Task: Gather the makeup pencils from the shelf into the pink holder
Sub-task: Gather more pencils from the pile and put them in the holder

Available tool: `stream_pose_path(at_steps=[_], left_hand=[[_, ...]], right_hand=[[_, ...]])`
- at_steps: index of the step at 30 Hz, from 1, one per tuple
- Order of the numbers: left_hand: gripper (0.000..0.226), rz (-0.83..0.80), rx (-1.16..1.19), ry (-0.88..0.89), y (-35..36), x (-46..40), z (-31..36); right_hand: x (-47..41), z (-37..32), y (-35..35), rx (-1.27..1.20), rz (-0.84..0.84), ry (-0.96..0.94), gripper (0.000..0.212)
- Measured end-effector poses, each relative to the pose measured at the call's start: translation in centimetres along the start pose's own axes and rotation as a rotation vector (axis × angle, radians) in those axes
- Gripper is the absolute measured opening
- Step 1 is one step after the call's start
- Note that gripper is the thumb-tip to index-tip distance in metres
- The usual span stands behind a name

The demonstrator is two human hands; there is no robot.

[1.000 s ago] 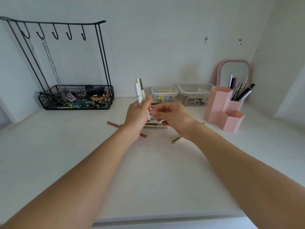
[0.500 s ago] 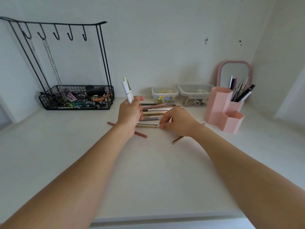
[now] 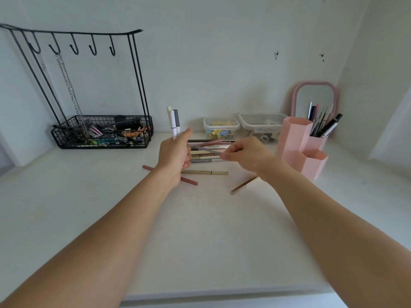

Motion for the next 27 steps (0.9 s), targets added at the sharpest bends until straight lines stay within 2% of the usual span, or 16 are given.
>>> stream_pose_path(at_steps=[2, 6, 9, 12, 15, 18, 20, 22, 24, 27], left_hand=[[0.037, -0.002, 0.015, -0.010, -0.1, 0.0, 0.0], [0.040, -0.084, 0.082, -0.023, 0.5, 0.2, -0.1], [0.037, -0.120, 0.095, -0.014, 1.2, 0.7, -0.1], [0.055, -0.134, 0.098, -0.024, 1.6, 1.2, 0.0], [0.061, -0.135, 0.102, -0.023, 1.7, 1.7, 0.2], [0.036, -0.098, 0.004, 0.050, 1.6, 1.7, 0.1], [0.025, -0.074, -0.040, 0.082, 1.5, 1.2, -0.2], [0.037, -0.030, -0.052, 0.079, 1.2, 0.8, -0.4], [0.049, 0.025, -0.056, 0.080, 0.8, 0.3, -0.2], [0.058, 0.049, -0.031, 0.091, 0.4, -0.3, -0.1]], right_hand=[[0.2, -0.3, -0.2, -0.195, 0.030, 0.030, 0.020], [0.9, -1.5, 1.5, -0.600, -0.113, 0.012, 0.020], [1.7, -2.4, 3.4, -0.691, -0.221, -0.037, 0.010], [2.3, -3.0, 4.8, -0.731, -0.297, -0.094, 0.017], [2.4, -3.3, 5.2, -0.700, -0.291, -0.146, 0.024], [2.4, -3.2, 5.3, -0.599, -0.233, -0.178, 0.010], [2.5, -3.1, 5.4, -0.577, -0.229, -0.163, 0.011], [2.4, -2.8, 5.1, -0.547, -0.241, -0.139, 0.013], [1.6, -2.2, 4.4, -0.453, -0.176, -0.128, 0.011], [-0.1, -0.7, 2.5, 0.004, 0.064, -0.218, 0.009]])
Point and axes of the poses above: each hand's wrist, its own x-axis away from the middle knuckle, its own y-axis out of the palm, z = x × y, the point moved 4 cm from there along -x, towards the middle knuckle, and after that the axes turned 5 degrees about -y, right-handed, at the moved point
